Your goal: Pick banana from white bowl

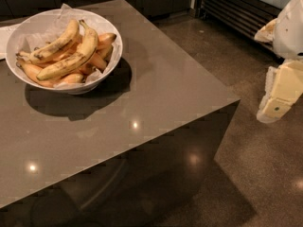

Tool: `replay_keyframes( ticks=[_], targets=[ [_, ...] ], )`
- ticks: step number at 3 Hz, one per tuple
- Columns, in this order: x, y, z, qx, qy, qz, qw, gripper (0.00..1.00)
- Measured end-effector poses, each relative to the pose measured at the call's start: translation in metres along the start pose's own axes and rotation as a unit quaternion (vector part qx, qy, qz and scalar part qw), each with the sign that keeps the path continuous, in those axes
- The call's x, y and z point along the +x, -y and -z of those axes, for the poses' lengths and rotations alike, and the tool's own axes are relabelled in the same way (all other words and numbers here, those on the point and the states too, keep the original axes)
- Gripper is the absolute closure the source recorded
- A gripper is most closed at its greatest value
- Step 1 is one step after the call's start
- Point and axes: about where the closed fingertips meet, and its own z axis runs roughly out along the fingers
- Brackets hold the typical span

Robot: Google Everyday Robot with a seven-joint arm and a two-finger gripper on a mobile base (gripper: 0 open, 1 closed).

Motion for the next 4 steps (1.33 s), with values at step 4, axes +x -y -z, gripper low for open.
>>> replay_keyframes(
  ticks=[4],
  targets=[
    [-0.064, 0.007, 0.003, -0.006, 0.020, 0.097, 0.9951, 0.00]
  ],
)
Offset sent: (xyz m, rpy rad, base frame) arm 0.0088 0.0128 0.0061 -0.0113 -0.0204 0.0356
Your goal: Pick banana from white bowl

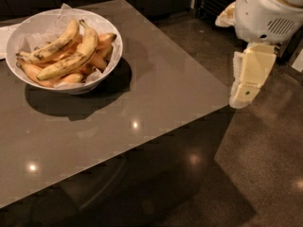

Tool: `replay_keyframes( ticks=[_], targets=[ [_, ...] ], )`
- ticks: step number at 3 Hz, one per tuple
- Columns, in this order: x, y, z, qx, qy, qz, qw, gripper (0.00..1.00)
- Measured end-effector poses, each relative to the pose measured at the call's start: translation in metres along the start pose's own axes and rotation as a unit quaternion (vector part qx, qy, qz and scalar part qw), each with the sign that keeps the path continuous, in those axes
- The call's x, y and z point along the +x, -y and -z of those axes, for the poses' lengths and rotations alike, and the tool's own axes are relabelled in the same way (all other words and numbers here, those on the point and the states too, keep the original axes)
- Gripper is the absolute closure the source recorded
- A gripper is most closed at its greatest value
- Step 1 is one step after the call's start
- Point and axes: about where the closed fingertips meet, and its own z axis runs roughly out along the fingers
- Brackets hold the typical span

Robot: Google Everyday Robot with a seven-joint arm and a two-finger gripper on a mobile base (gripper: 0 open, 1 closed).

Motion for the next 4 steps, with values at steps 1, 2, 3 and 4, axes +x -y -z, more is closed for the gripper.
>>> replay_keyframes(
  ticks=[1, 2, 3, 4],
  targets=[
    [0.002, 0.001, 0.001, 0.004, 0.000, -0.002, 1.0000, 0.00],
    [-0.007, 0.013, -0.003, 0.021, -0.019, 0.027, 0.9992, 0.00],
    [-0.033, 0.031, -0.015, 0.026, -0.040, 0.083, 0.9954, 0.00],
    [-0.071, 0.041, -0.030, 0.016, -0.056, 0.144, 0.9879, 0.00]
  ],
)
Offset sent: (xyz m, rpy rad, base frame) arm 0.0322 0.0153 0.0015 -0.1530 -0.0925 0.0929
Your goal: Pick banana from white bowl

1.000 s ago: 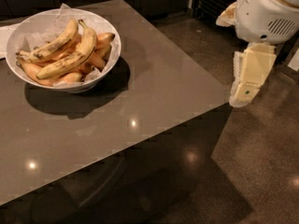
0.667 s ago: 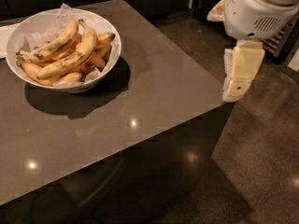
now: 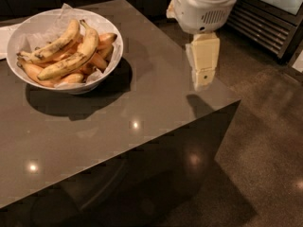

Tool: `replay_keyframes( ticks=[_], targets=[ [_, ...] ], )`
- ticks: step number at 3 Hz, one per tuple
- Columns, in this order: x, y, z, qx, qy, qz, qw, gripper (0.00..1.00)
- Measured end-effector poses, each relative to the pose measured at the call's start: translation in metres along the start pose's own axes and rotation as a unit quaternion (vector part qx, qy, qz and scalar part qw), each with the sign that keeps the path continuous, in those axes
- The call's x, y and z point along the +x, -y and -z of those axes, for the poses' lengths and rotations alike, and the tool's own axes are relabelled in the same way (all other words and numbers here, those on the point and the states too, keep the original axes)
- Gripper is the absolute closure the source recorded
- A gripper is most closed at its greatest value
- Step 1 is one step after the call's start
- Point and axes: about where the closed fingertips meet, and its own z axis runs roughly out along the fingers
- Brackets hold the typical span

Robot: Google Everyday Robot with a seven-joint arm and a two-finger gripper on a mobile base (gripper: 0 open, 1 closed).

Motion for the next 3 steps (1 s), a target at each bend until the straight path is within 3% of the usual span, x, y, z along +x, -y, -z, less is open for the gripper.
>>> replay_keyframes(
  ticks=[2, 3],
  targets=[
    [-0.005, 0.007, 0.001, 0.023, -0.004, 0.007, 0.9997, 0.00],
    [-0.025, 0.031, 0.001, 0.038, 0.008, 0.055, 0.9977, 0.00]
  ],
)
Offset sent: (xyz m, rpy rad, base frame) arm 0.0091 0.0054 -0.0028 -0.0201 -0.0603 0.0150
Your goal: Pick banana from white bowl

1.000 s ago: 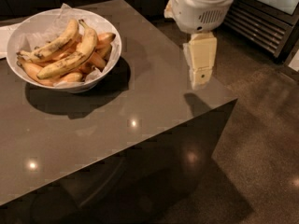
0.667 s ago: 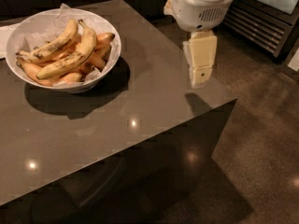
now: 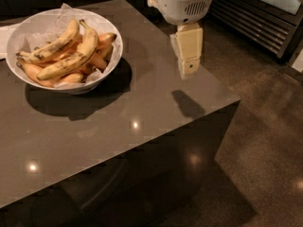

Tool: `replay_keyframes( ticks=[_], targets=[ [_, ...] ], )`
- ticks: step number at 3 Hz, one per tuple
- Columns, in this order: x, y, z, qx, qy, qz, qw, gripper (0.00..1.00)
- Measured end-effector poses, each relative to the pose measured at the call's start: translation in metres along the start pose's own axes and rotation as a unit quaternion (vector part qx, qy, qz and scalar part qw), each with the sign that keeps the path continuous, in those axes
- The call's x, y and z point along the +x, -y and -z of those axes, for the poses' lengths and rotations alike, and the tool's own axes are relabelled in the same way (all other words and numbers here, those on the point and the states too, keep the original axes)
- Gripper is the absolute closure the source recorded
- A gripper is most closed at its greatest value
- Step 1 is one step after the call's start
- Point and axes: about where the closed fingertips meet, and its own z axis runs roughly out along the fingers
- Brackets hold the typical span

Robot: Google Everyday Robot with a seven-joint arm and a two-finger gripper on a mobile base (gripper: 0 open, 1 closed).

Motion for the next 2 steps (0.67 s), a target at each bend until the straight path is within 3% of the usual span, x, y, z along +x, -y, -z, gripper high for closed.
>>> replay_keyframes(
  ticks=[1, 2],
  targets=[
    [-0.0300, 0.0279, -0.0008, 0.012, 0.018, 0.072, 0.9972, 0.00],
    [-0.0309, 0.0294, 0.0031, 0.019, 0.019, 0.075, 0.9969, 0.00]
  ],
)
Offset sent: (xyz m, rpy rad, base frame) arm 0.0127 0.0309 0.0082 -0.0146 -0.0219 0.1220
